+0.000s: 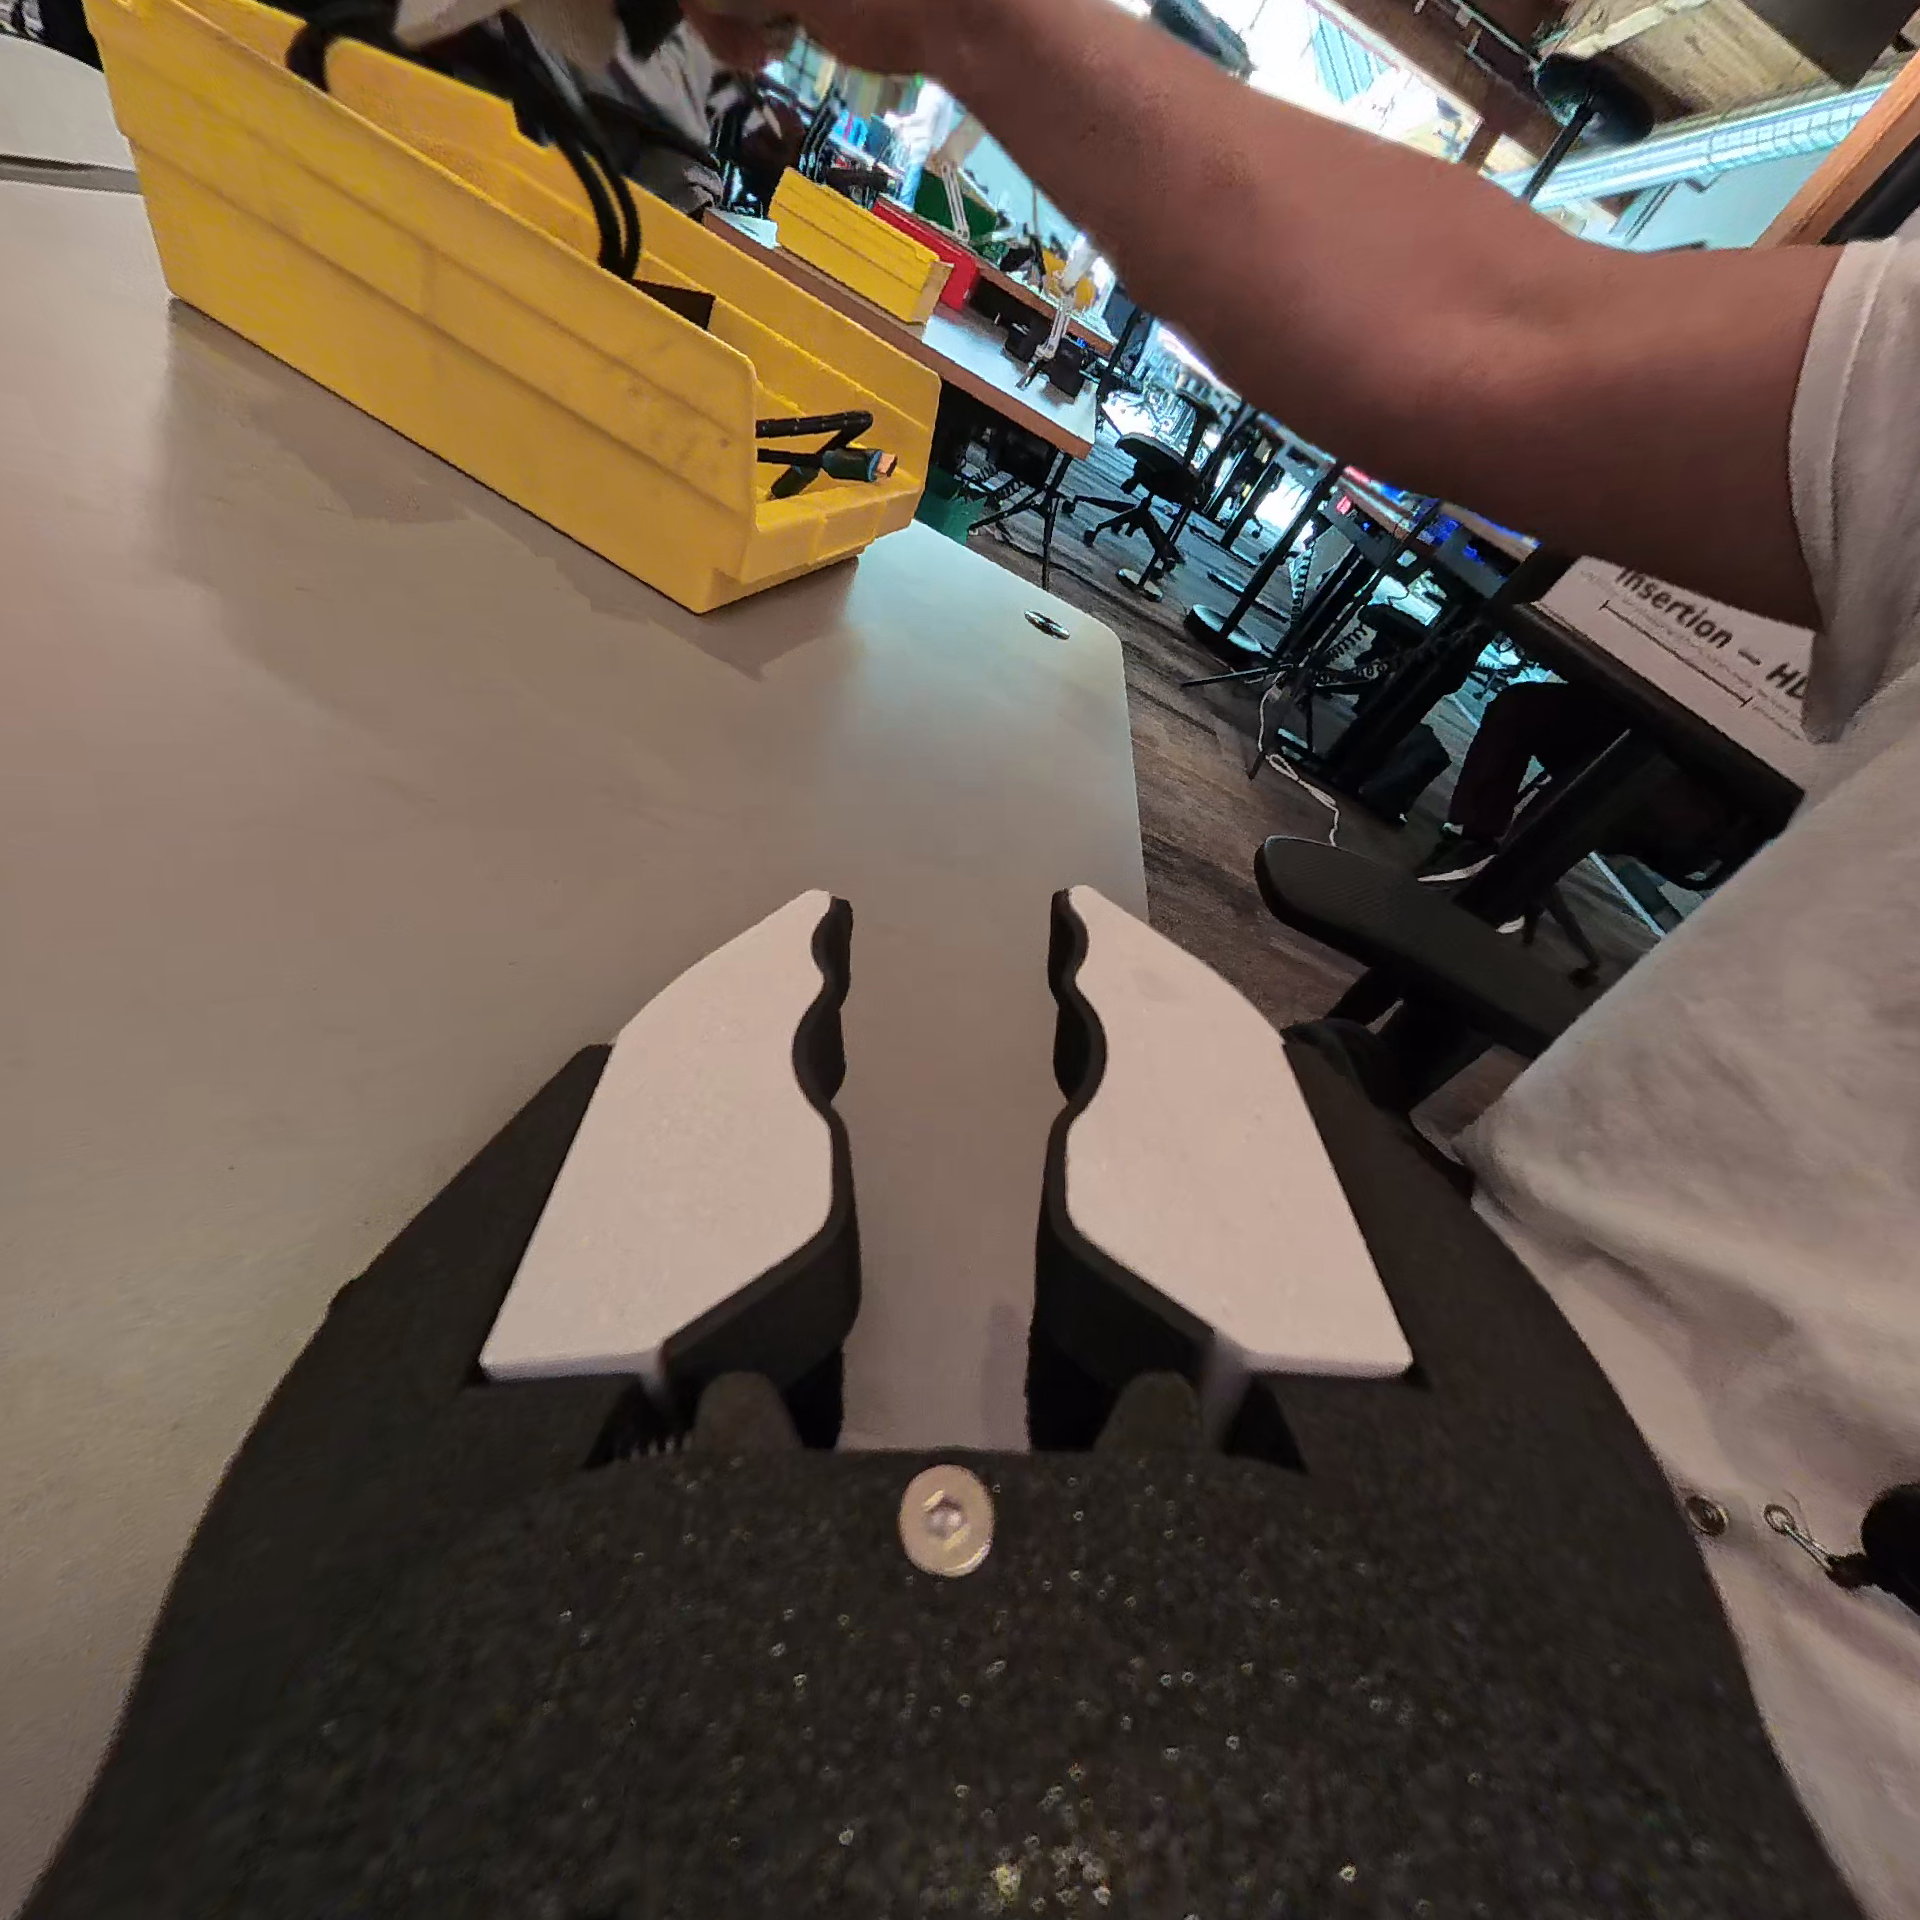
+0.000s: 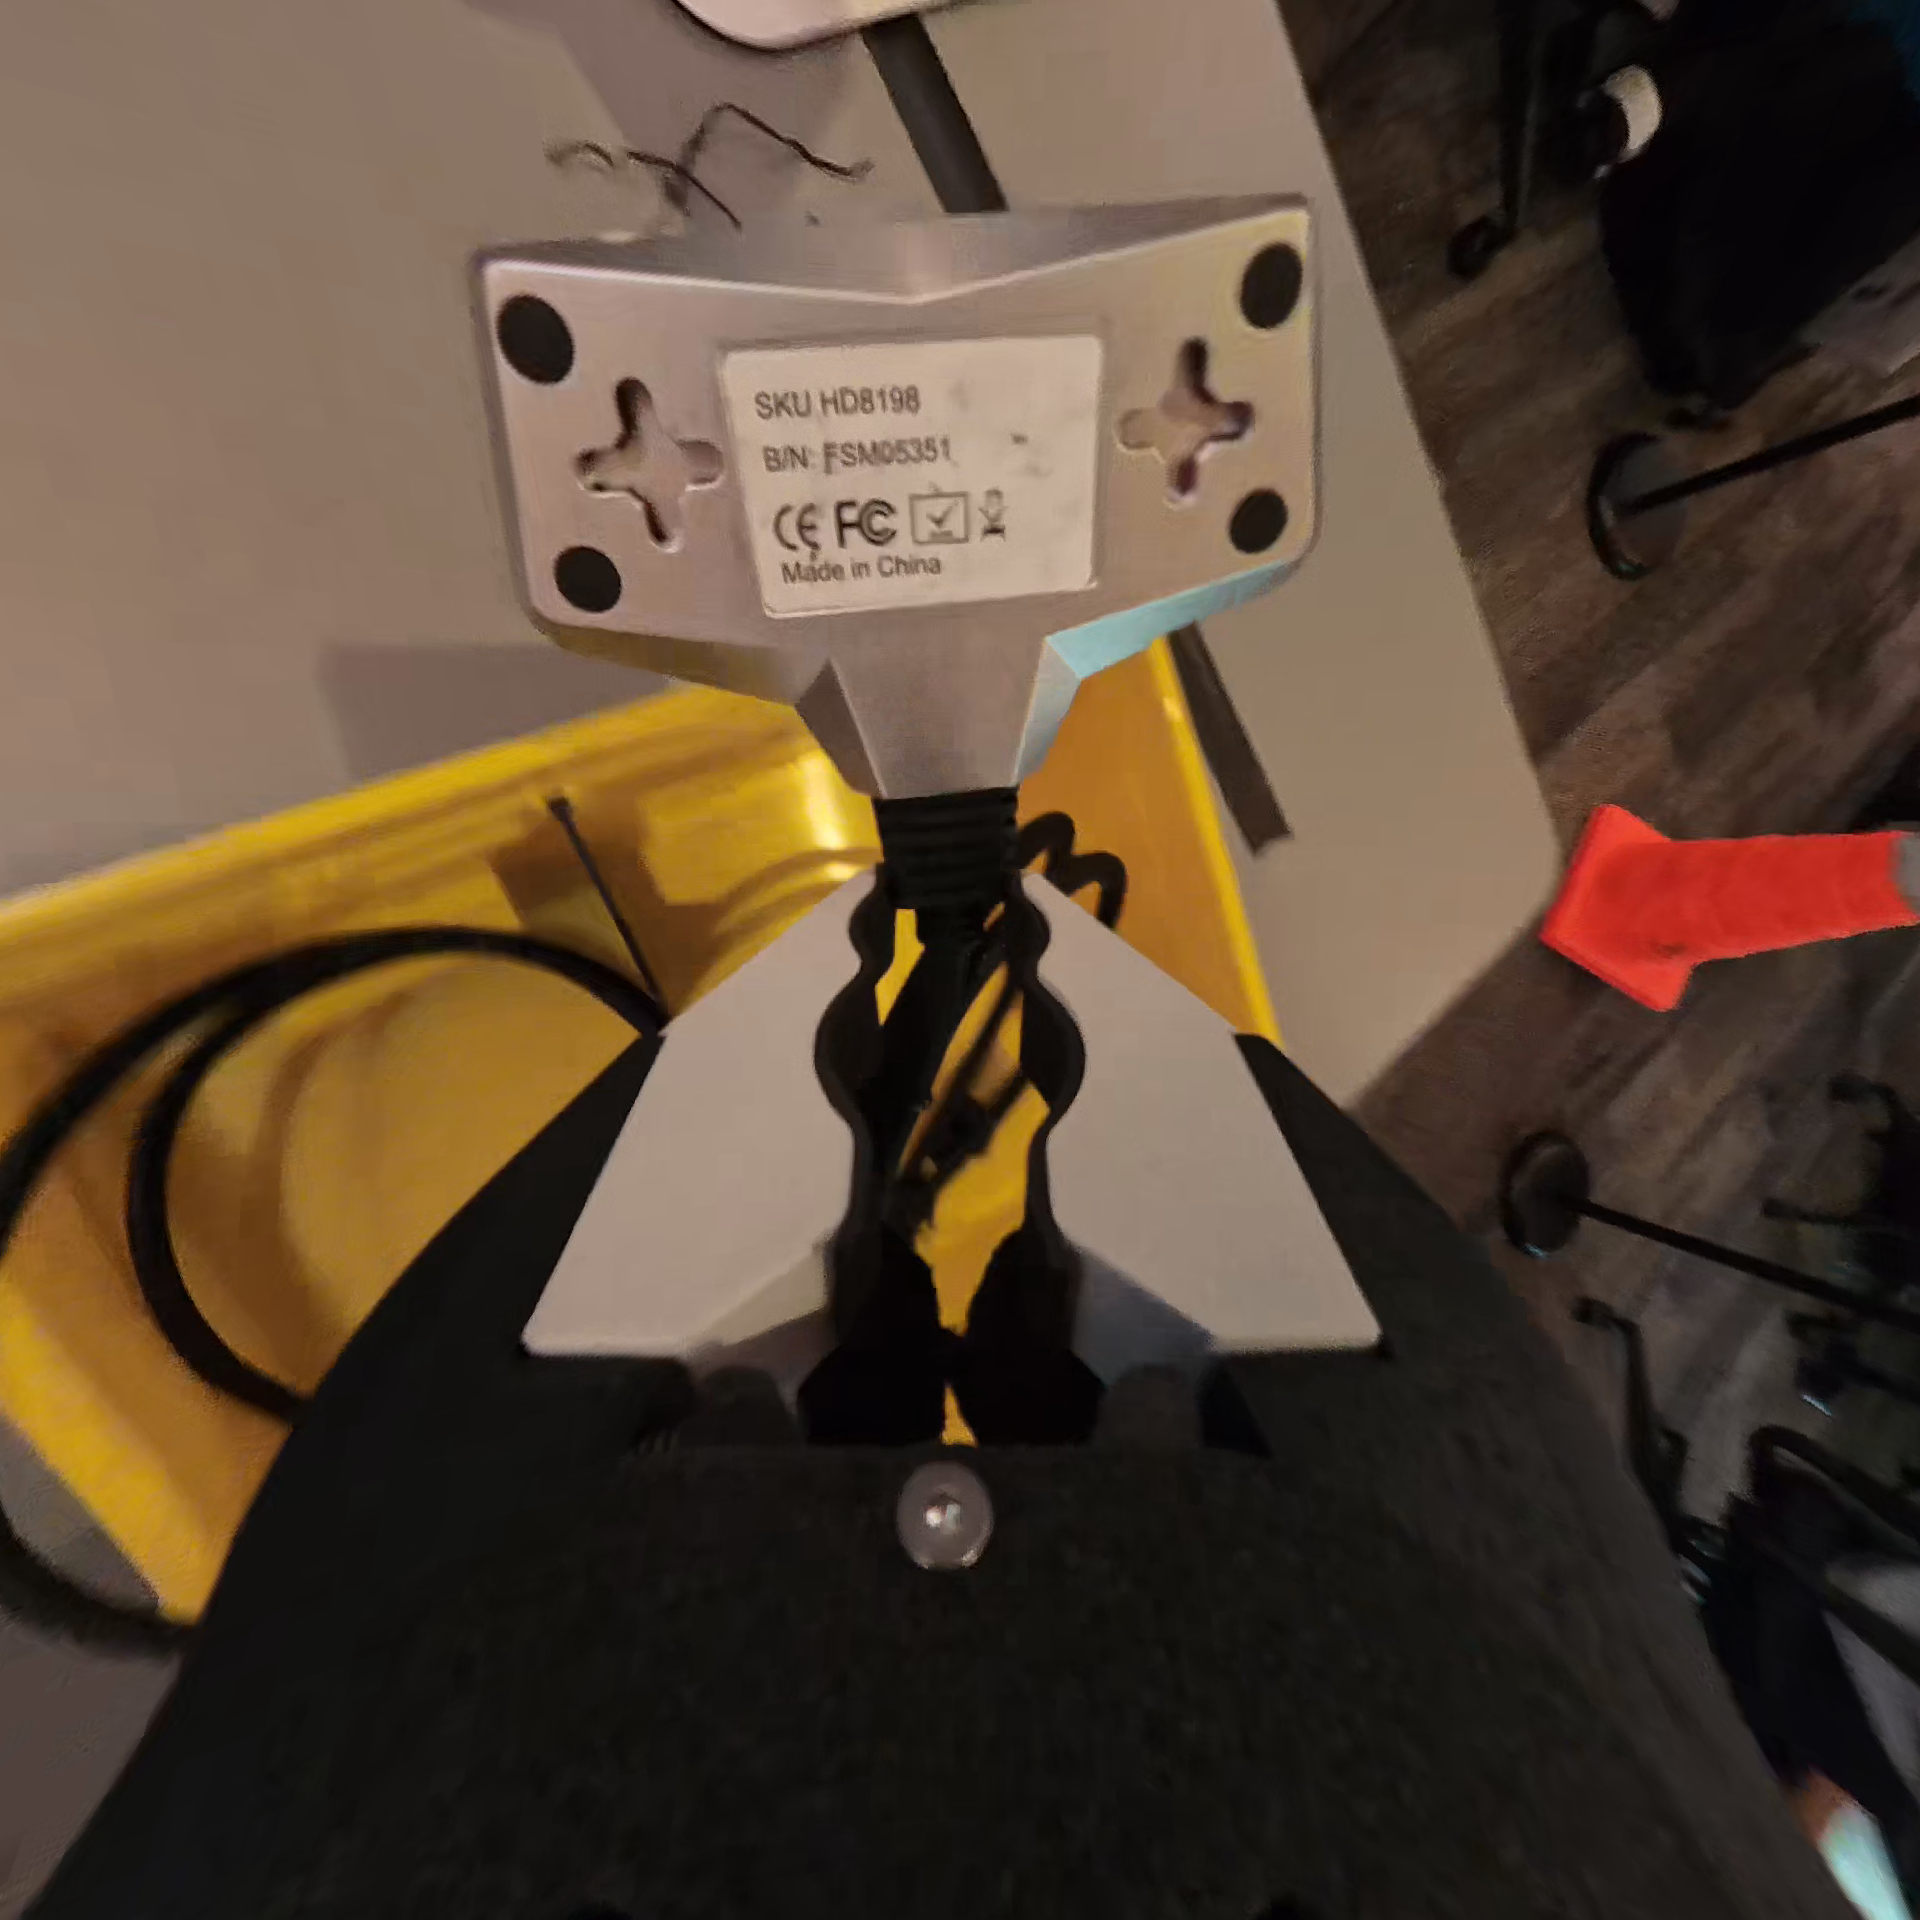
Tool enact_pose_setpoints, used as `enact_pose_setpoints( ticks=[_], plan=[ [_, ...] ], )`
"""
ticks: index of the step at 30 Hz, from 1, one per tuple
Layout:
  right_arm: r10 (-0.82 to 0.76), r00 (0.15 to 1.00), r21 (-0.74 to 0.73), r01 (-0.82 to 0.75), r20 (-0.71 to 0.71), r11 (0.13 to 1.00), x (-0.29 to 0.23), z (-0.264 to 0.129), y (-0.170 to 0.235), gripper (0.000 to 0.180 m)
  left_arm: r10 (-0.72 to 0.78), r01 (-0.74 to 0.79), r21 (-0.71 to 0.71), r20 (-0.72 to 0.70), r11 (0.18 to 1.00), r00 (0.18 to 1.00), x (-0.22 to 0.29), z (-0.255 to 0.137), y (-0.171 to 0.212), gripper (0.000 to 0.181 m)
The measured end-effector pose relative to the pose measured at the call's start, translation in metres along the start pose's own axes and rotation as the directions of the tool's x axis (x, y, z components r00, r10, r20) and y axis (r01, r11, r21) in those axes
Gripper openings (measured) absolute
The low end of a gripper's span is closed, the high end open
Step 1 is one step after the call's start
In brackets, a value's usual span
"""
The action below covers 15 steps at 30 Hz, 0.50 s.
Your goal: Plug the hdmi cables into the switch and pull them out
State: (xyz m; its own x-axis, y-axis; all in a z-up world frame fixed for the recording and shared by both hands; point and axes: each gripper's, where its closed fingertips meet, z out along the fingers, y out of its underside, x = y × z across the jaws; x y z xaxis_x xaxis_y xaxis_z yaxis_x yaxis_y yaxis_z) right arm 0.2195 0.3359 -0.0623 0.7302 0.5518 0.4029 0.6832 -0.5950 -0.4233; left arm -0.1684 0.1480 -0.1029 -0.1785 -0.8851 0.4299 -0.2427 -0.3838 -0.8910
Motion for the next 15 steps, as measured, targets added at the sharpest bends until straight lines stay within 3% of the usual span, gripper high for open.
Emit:
enact_pose_setpoints(
  ticks=[6,10,15],
  plan=[
    [-0.098,0.994,-0.23,0.085,-0.045,0.97,0.033,-0.046,0.026,0.021,-0.037,0.038,0.035,-0.019,0.999,0.999,-0.001,-0.005,-0.004,0.036],
    [-0.142,0.989,-0.425,0.148,0.048,0.893,0.022,-0.012,0.048,0.021,-0.024,0.024,0.014,-0.018,1.0,1.0,0.0,-0.003,-0.001,0.036],
    [-0.056,0.974,-0.433,0.149,0.221,0.889,-0.01,0.048,0.06,0.02,0.014,-0.014,-0.017,-0.006,1.0,1.0,0.004,0.001,0.003,0.035]
  ],
)
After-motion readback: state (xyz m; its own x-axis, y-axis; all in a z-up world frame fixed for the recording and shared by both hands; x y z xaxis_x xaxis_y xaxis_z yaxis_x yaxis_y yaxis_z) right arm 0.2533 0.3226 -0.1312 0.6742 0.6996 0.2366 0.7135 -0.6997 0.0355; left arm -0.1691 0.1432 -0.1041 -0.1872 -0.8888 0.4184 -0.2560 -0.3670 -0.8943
